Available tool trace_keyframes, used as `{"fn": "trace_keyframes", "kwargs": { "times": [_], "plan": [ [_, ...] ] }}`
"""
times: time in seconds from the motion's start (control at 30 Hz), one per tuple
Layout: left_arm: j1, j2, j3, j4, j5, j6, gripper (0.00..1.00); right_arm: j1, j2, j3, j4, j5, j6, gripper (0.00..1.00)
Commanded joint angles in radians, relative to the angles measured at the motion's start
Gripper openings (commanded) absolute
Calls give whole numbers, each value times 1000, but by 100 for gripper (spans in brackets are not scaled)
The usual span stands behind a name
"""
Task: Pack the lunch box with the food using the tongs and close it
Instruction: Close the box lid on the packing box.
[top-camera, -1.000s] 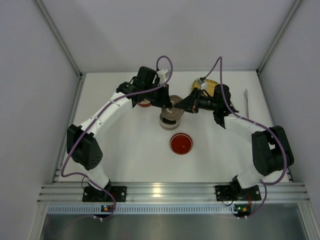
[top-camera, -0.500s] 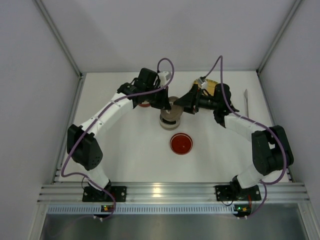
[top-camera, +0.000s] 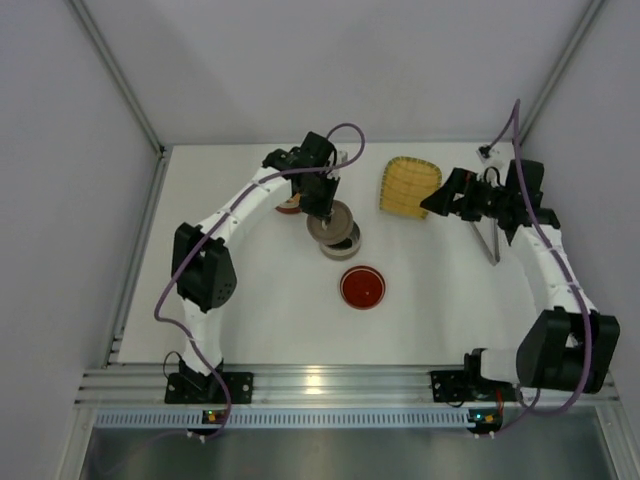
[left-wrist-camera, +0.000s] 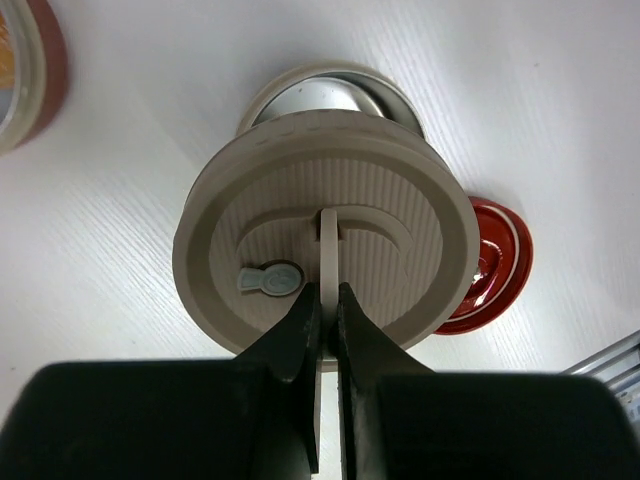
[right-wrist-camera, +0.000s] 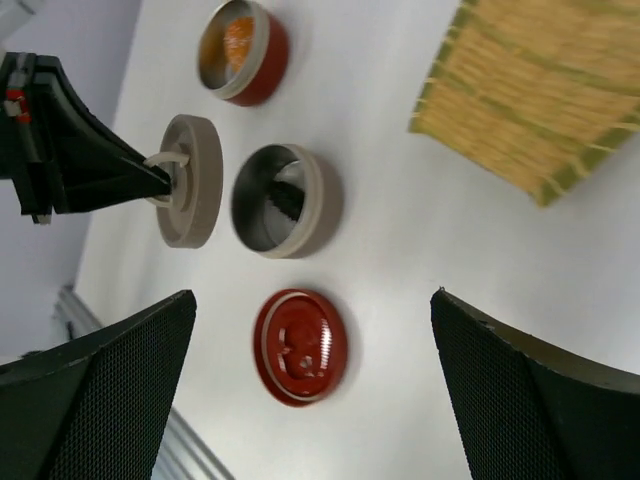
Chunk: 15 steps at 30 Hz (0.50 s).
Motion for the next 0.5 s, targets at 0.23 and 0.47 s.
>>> {"fn": "trace_keyframes", "kwargs": {
  "times": [0.23, 0.47],
  "plan": [
    [-23, 132, 191, -163, -70, -156, 0, -162, -358, -21, -228, 162, -342, 99],
    [-66, 207, 219, -164, -93, -174, 0, -164, -339, -29, -236, 171, -322, 99]
  ]
}}
